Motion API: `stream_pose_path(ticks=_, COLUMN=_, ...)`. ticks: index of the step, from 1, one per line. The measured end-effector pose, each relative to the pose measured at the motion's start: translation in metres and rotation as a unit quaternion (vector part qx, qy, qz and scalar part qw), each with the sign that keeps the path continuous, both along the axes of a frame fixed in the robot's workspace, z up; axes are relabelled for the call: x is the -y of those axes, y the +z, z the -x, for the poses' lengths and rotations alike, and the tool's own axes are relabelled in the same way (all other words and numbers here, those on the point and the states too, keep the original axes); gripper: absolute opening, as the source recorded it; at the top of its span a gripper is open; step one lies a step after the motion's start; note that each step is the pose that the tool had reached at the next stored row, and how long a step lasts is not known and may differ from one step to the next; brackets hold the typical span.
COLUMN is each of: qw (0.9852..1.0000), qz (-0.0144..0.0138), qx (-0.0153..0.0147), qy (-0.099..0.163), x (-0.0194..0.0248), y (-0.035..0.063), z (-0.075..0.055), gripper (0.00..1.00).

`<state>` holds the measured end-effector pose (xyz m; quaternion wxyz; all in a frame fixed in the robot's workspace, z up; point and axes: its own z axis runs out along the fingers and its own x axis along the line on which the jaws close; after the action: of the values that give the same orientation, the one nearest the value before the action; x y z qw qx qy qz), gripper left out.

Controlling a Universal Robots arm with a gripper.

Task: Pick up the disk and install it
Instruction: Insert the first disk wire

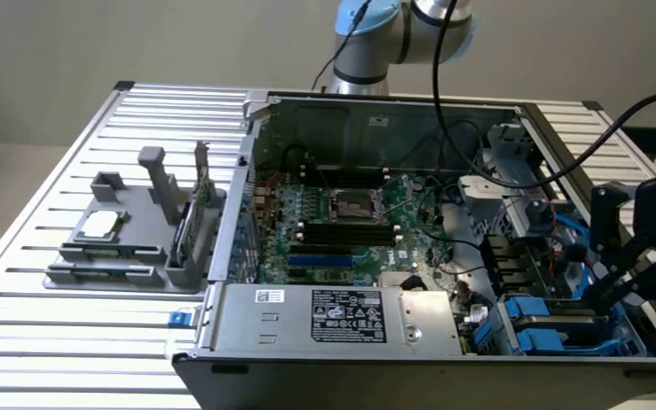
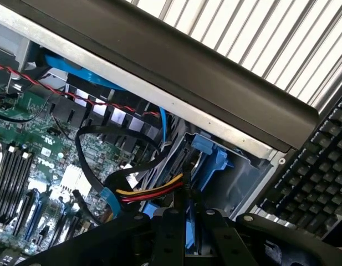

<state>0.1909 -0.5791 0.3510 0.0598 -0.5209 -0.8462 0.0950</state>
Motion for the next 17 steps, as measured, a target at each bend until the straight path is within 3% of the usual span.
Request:
stream_pose_path(ticks=2, qw=1.0000, qz=0.0027, qx=0.0000, qy=0.000, x=-0.0027, y=0.0010, z=0.000, gripper=0.16)
stream_pose_path(ticks=4, qw=1.0000, qz=0.0080, qx=0.0000, qy=0.000, x=-0.0062, y=0.0013, z=0.000, gripper=0.16)
stream_pose_path(ticks=8, qw=0.9997, qz=0.0259, qx=0.0000, qy=0.000, x=-0.0150, y=0.0015, z=0.000, gripper=0.16)
stream_pose_path(ticks=9, qw=0.9996, qz=0.0285, qx=0.0000, qy=0.000, x=-0.0168, y=0.0014, z=0.000, gripper=0.16)
stream_pose_path(ticks=13, qw=0.9995, qz=0.0293, qx=-0.0003, qy=-0.010, x=-0.0190, y=0.0015, z=0.000, gripper=0.16)
stream_pose_path(ticks=17, qw=0.9988, qz=0.0292, qx=-0.0012, qy=-0.039, x=-0.0191, y=0.0014, z=0.000, gripper=0.16)
